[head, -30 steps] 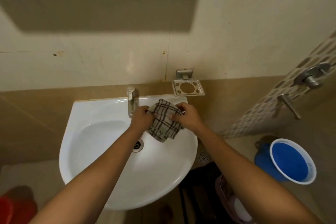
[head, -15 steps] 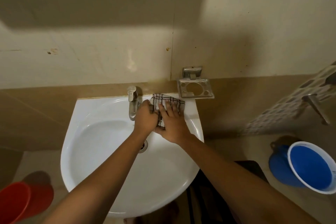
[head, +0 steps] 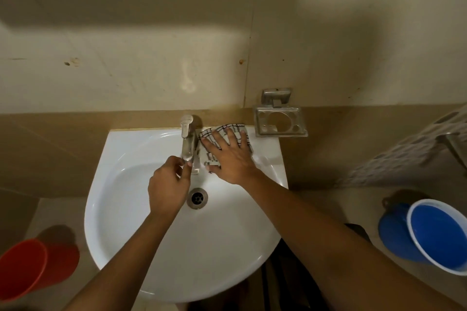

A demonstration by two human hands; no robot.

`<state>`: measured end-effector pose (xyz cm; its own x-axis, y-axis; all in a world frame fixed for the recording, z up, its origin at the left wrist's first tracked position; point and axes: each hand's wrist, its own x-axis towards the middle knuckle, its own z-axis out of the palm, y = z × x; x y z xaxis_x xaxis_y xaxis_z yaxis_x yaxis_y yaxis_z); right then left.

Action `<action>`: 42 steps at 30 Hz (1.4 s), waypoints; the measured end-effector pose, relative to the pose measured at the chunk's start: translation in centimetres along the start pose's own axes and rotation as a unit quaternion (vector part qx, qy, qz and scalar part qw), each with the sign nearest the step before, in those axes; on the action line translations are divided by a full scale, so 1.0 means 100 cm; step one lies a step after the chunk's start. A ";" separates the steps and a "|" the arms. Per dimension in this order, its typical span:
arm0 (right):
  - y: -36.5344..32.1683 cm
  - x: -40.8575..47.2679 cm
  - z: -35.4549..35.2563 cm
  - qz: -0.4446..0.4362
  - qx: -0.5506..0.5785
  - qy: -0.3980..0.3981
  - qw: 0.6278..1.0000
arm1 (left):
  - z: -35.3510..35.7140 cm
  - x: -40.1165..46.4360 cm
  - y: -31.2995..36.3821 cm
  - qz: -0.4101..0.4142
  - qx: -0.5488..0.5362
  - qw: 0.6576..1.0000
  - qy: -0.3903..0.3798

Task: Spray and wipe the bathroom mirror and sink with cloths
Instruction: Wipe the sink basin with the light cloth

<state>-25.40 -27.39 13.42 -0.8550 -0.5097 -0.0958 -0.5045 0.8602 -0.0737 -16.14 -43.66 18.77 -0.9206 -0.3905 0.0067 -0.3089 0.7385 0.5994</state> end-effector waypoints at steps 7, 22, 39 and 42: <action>0.067 -0.056 0.000 0.046 -0.001 0.009 0.999 | 0.003 0.003 0.002 0.036 0.057 0.998 0.000; 0.011 0.002 0.001 -0.010 -0.027 -0.003 1.000 | 0.005 0.012 0.002 0.124 0.156 0.980 0.028; 0.029 -0.203 0.027 0.086 0.065 0.022 0.994 | -0.003 0.001 -0.019 0.101 0.115 0.988 -0.007; 0.034 -0.189 0.023 0.044 0.018 -0.003 0.999 | -0.013 -0.009 -0.048 0.094 0.142 0.985 -0.035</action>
<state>-10.70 -14.92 12.68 -0.8949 -0.4328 -0.1092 -0.4233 0.9004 -0.1001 -13.53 -47.55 16.91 -0.9790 -0.2007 0.0345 -0.1768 0.9217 0.3453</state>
